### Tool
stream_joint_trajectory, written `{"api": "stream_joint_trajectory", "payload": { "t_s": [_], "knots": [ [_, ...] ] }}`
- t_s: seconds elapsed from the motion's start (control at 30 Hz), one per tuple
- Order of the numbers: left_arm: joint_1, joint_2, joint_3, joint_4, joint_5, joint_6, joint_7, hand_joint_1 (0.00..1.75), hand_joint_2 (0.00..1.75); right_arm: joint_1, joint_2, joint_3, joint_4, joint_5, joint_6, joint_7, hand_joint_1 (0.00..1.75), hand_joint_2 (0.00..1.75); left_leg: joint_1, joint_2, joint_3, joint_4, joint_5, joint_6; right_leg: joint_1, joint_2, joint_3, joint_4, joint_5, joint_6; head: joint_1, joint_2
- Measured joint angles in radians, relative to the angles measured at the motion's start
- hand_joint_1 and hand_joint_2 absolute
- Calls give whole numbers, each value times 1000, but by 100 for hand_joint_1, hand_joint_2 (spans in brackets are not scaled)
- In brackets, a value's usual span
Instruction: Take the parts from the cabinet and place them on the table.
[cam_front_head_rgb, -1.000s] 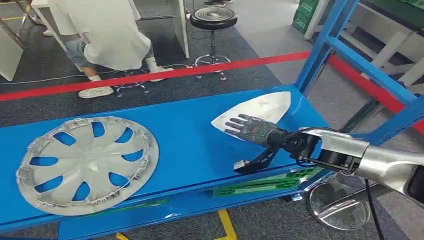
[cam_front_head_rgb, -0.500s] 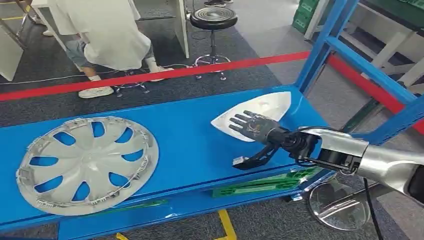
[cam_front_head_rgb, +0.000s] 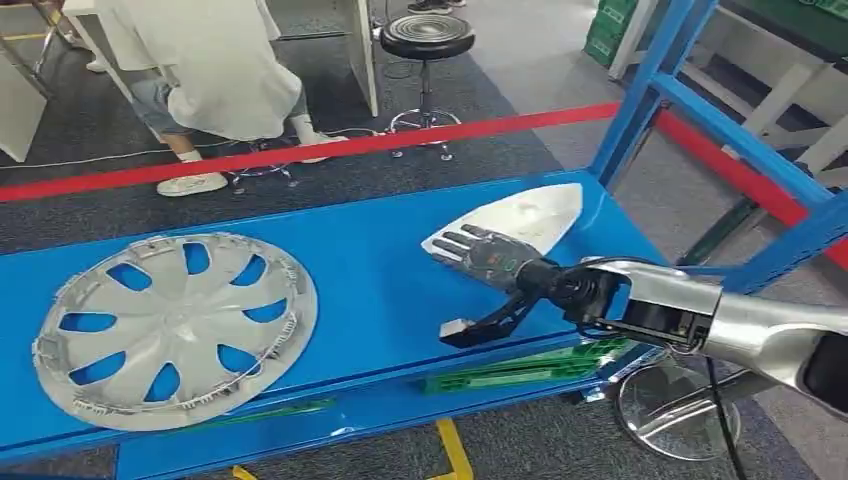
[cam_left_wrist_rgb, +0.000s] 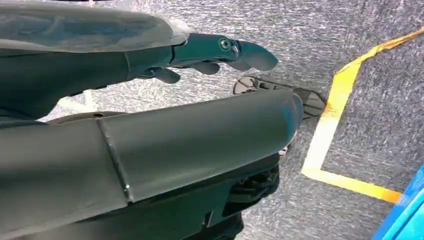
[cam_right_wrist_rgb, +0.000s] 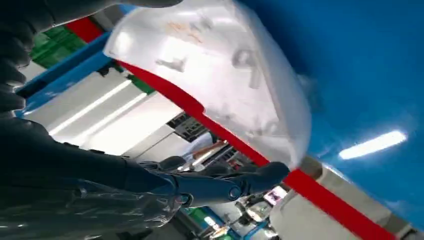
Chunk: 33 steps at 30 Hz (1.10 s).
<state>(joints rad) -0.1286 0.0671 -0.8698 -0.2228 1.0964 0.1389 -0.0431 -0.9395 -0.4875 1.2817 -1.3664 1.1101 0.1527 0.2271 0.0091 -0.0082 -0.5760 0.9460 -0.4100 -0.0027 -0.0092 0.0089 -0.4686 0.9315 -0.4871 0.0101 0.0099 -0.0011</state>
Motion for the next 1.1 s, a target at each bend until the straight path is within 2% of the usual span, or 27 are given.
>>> {"api": "stream_joint_trajectory", "payload": {
  "t_s": [0.1, 0.13, 0.17, 0.27, 0.57, 0.77, 0.97, 1.1],
  "knots": [
    [0, -1, -3, 0, 0, 8, 1, 0, 0, 15, 35, -60, 31, -22, -293, 78, 0, 175, 0, 0, 0, 0, 0, 0, 0, 0, 0, 0, 0, 0, 0, 0],
    [-1, -1, -3, 0, -2, 9, 1, 0, 0, 18, 45, -82, 36, -34, -352, 85, 0, 175, 0, 0, 0, 0, 0, 0, 0, 0, 0, 0, 0, 0, -2, 0],
    [-1, -2, -4, 0, -3, 10, 1, 0, 0, 24, 54, -102, 39, -45, -400, 90, 0, 175, 0, -1, 0, 0, 0, 0, 0, 0, 0, 0, 0, 0, -2, 0],
    [1, -4, -9, 0, -3, 11, 1, 0, 0, 52, 80, -153, 49, -54, -451, 96, 0, 175, 0, -2, 0, 0, 0, 0, 0, -2, 1, 0, 0, 0, 0, 0],
    [4, -6, -18, 0, -7, 13, 19, 0, 0, 124, 153, -267, 83, -10, -496, 96, 0, 175, 0, -1, 0, 0, 0, 0, 0, -2, 0, 0, 0, 0, 0, 0],
    [-1, -6, -24, 0, -25, 11, 33, 0, 0, 160, 162, -341, 105, -34, -510, 104, 0, 175, 0, -1, 0, 0, 0, 0, 0, -2, 0, 0, 0, 0, 0, 0],
    [-6, -6, -37, 0, -27, 10, 35, 0, 0, 178, 162, -399, 119, -80, -457, 94, 0, 175, 0, -1, 0, 0, 0, 0, 0, -1, 0, 0, 0, 0, 0, 0],
    [-7, -6, -43, 0, -20, 5, 35, 0, 0, 168, 148, -436, 143, -124, -330, 116, 0, 175, 0, -1, 0, 0, 0, 0, 0, -2, -2, 0, 0, 0, -1, 0]
  ]
}}
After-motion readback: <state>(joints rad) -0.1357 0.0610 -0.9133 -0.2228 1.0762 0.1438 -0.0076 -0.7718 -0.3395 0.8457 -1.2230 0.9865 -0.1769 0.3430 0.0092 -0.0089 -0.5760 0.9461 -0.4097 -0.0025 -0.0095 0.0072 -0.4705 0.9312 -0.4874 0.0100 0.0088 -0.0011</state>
